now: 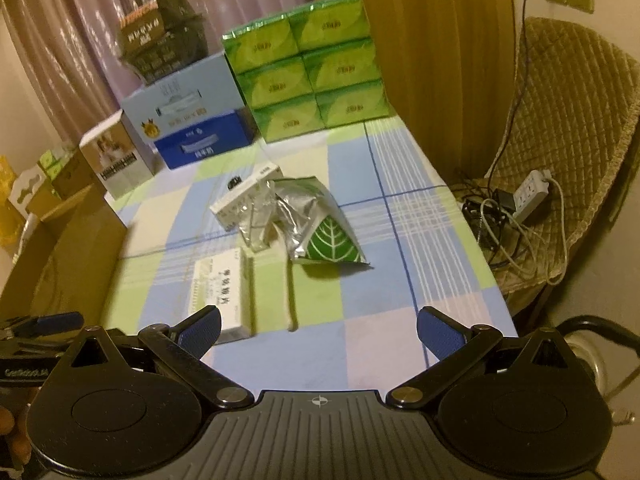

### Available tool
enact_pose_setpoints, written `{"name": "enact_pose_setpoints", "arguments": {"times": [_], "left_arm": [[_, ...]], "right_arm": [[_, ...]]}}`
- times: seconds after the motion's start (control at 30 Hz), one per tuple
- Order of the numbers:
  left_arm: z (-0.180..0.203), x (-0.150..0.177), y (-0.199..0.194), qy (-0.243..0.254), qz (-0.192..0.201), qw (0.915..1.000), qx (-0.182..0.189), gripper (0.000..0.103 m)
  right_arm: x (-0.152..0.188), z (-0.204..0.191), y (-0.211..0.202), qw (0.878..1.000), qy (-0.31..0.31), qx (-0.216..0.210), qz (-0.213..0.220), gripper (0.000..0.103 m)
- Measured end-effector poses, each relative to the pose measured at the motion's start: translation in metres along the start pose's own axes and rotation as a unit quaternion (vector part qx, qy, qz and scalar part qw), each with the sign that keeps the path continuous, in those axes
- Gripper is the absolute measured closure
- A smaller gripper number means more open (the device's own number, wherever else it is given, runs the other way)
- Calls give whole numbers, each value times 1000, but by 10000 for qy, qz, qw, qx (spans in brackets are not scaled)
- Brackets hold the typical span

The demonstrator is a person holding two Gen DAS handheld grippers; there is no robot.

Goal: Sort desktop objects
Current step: 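Lower the left tool toward the white medicine box while the right tool grasps the white spoon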

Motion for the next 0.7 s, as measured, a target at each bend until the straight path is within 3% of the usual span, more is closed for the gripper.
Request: {"name": "enact_pose_setpoints", "arguments": {"times": [0.2,0.43,0.7], "left_arm": [[6,-2,41,-36,-105,9999,-45,1],[12,-5,79,-26,-110,9999,-88,2],[15,-5,111,131,-221,9994,-234,13]], "right_arm": [[-3,5,31,9989,-232,-73,-401,2],[-1,10,55,9985,-259,-20,-490,2],[6,10,79,9955,-632,101,-703,8]]}}
Point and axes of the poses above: each gripper's, at about its wrist camera, not at the fingertips, and y roughly the way its jaws point, z to its right, x to its underside, the point moved 5 cm from there along y, roughly the way its jaws point, and after that the axes turned 3 degrees about y, right-handed, at the moved point
